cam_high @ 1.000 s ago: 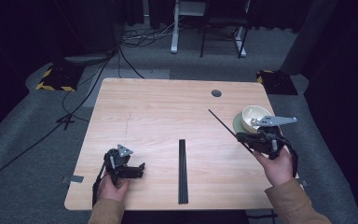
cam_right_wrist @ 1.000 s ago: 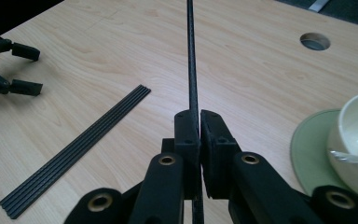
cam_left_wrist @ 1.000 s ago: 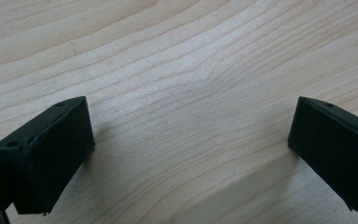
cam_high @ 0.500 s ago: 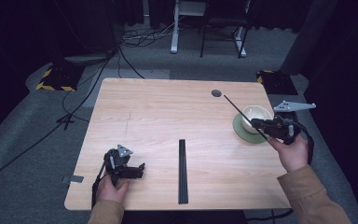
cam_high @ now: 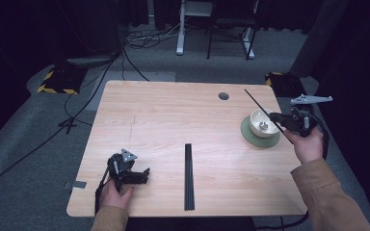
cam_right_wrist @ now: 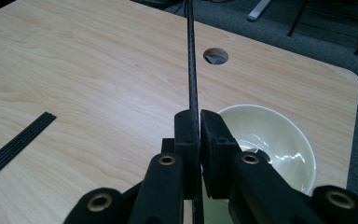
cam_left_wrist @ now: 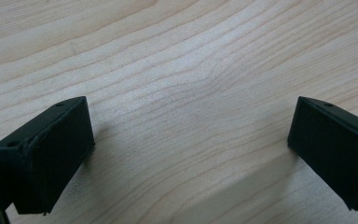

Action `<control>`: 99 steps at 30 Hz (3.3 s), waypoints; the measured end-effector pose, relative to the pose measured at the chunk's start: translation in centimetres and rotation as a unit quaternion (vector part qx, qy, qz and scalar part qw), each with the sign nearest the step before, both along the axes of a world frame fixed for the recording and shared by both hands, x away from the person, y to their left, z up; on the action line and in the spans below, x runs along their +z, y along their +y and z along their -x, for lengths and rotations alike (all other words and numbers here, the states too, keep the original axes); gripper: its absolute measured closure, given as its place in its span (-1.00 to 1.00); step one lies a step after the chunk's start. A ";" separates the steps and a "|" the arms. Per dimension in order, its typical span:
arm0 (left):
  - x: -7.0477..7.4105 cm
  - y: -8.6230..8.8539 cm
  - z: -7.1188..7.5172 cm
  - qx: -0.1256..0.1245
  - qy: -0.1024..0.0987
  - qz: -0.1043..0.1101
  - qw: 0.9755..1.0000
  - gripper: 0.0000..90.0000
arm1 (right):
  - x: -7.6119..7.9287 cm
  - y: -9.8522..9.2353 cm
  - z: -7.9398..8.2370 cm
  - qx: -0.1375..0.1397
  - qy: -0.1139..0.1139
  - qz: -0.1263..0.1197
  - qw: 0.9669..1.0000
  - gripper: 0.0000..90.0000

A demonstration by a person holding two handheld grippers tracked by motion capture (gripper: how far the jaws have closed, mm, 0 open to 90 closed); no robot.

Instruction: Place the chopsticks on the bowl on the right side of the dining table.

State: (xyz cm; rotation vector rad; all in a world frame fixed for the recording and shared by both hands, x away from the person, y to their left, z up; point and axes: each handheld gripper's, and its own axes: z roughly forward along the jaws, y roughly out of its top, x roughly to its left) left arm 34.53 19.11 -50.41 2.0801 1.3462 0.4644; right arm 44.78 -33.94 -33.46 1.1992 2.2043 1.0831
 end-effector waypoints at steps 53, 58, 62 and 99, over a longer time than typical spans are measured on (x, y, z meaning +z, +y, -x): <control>0.0 0.0 -0.1 0.000 0.001 -0.002 1.000 -0.99 | -5.5 -1.4 -4.3 -0.030 0.024 0.024 0.999 0.40; 0.1 -0.1 -0.3 0.004 0.002 -0.004 1.000 -0.99 | -3.7 -0.5 -2.0 -0.009 -0.007 -0.007 1.000 0.30; 0.1 -0.1 -0.3 0.002 0.003 -0.004 1.000 -0.99 | -2.7 0.1 -0.7 0.006 -0.015 -0.031 0.999 0.22; 0.0 -0.1 -0.3 0.005 0.002 -0.004 1.000 -0.99 | -3.2 11.1 5.6 0.168 0.014 -0.069 0.983 0.12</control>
